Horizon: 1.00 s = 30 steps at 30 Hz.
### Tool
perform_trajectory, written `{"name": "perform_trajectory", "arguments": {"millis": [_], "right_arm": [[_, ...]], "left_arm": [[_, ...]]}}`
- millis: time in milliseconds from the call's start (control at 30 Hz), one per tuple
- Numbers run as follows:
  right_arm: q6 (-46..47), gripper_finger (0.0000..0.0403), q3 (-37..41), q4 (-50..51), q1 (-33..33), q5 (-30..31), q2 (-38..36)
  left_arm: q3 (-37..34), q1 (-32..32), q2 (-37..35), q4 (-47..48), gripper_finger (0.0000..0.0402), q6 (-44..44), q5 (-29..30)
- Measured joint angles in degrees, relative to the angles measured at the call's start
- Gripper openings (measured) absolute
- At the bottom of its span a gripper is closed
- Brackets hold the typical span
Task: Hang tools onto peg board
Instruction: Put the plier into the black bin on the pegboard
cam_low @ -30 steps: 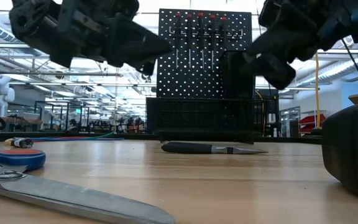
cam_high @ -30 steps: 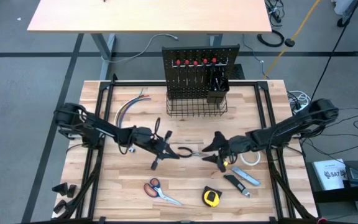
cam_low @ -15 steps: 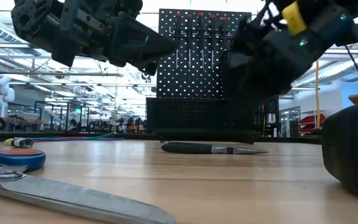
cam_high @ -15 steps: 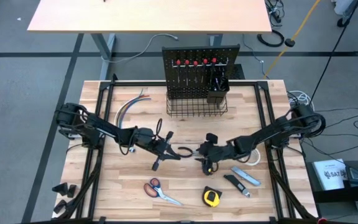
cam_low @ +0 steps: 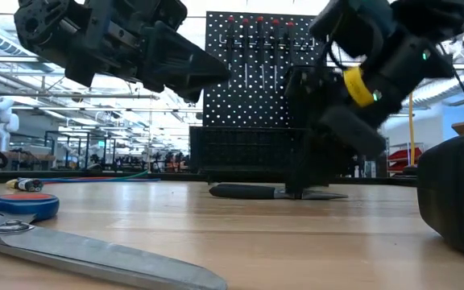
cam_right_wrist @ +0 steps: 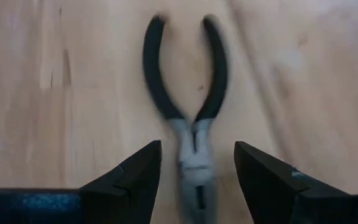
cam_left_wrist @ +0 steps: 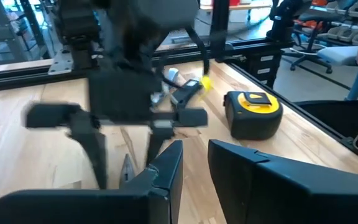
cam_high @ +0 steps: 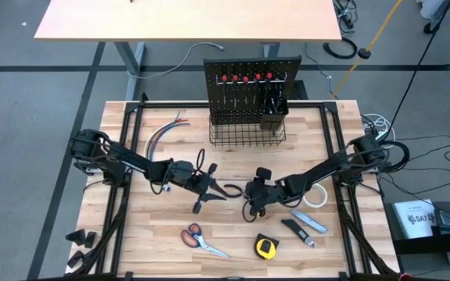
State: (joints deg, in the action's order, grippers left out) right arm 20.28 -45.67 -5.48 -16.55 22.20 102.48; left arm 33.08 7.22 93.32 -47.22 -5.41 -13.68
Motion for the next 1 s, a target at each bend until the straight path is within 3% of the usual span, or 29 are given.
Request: {"name": "perform_trajectory", "arguments": {"millis": [200, 467, 767, 1000], "right_arm": [[2.04, 0.0180, -0.23, -0.56, 0.03, -0.82, 3.35], [2.79, 0.0057, -0.20, 0.38, 0.06, -3.18, 3.51], [-0.94, 0.0057, -0.15, 0.69, 0.03, -1.86, 0.84], [-0.79, 0.0057, -0.06, 11.26, -2.36, 13.84, -8.17]], "left_arm": [[0.00, -0.02, 0.00, 0.45, 0.0094, 0.00, 0.50], [0.00, -0.10, 0.00, 1.99, 0.0094, 0.02, 3.47], [-0.02, -0.16, 0.02, 3.33, 0.0094, 0.02, 4.18], [-0.02, -2.13, -2.96, 6.78, 0.0094, 1.99, 4.15]]}}
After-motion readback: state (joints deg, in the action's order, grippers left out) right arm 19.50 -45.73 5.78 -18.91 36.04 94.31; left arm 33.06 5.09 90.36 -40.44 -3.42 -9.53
